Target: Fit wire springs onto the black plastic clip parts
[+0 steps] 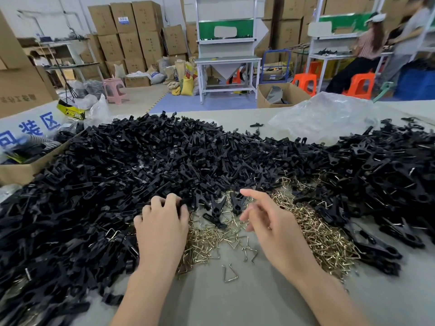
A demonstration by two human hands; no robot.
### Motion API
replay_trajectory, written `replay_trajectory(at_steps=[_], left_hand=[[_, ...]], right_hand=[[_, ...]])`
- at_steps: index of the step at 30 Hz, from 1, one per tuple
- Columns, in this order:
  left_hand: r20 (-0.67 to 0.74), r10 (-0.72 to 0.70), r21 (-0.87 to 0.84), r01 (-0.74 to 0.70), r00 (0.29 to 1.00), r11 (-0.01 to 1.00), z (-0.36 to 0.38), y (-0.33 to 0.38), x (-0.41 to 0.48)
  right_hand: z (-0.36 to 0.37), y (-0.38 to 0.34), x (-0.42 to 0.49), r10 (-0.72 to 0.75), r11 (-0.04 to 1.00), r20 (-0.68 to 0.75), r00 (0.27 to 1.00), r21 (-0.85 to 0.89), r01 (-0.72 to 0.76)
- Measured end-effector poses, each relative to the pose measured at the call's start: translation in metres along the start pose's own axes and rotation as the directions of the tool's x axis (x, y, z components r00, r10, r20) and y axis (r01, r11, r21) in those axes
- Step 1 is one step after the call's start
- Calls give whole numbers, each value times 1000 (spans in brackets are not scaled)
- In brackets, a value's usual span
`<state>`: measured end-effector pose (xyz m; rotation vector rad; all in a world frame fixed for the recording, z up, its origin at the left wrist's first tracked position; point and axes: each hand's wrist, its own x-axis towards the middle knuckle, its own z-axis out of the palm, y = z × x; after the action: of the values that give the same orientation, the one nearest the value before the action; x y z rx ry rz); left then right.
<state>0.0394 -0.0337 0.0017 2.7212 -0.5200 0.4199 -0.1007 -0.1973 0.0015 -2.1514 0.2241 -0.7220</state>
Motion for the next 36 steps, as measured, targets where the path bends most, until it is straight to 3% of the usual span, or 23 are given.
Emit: replay_trajectory(at_steps=[6, 9, 11, 14, 17, 19, 21, 25, 29, 34, 36], left_hand=[[-108, -39, -309, 4, 993, 951, -9, 6, 1], [-135, -17, -546, -60, 991, 835, -17, 10, -1], [-94, 83, -655, -125, 992, 745, -22, 19, -7], [-1, 282, -703, -201, 959, 683, -18, 38, -23], [52, 406, -684, -264, 912, 680, -11, 44, -34], [26, 436, -678, -305, 900, 669, -9, 44, -34], [0, 429, -710, -302, 903, 637, -10, 44, -33], [87, 349, -777, -155, 933, 610, -9, 47, -29], [131, 297, -891, -20, 946, 454, -12, 51, -25], [222, 304, -954, 142, 926, 266, -13, 52, -24], [251, 300, -954, 184, 920, 236, -9, 49, -22]], right_hand=[[1, -3, 0, 14, 999, 6, 1000, 33, -15], [3, -2, 0, 50, 992, 15, 999, 116, -52], [5, -2, 0, 85, 971, 79, 993, 219, -100], [9, -6, -1, 28, 978, 139, 990, 202, -56], [10, -6, 0, 46, 988, 108, 993, 139, -61], [9, -5, 3, 106, 967, 68, 992, 225, -119], [8, -5, 8, 172, 883, 59, 983, 433, -181], [3, -4, 11, 259, 721, 106, 960, 640, -265], [4, 1, 12, 327, 596, 174, 929, 725, -346], [4, -1, 11, 302, 539, 219, 928, 763, -356], [3, -1, 12, 299, 529, 238, 924, 765, -368]])
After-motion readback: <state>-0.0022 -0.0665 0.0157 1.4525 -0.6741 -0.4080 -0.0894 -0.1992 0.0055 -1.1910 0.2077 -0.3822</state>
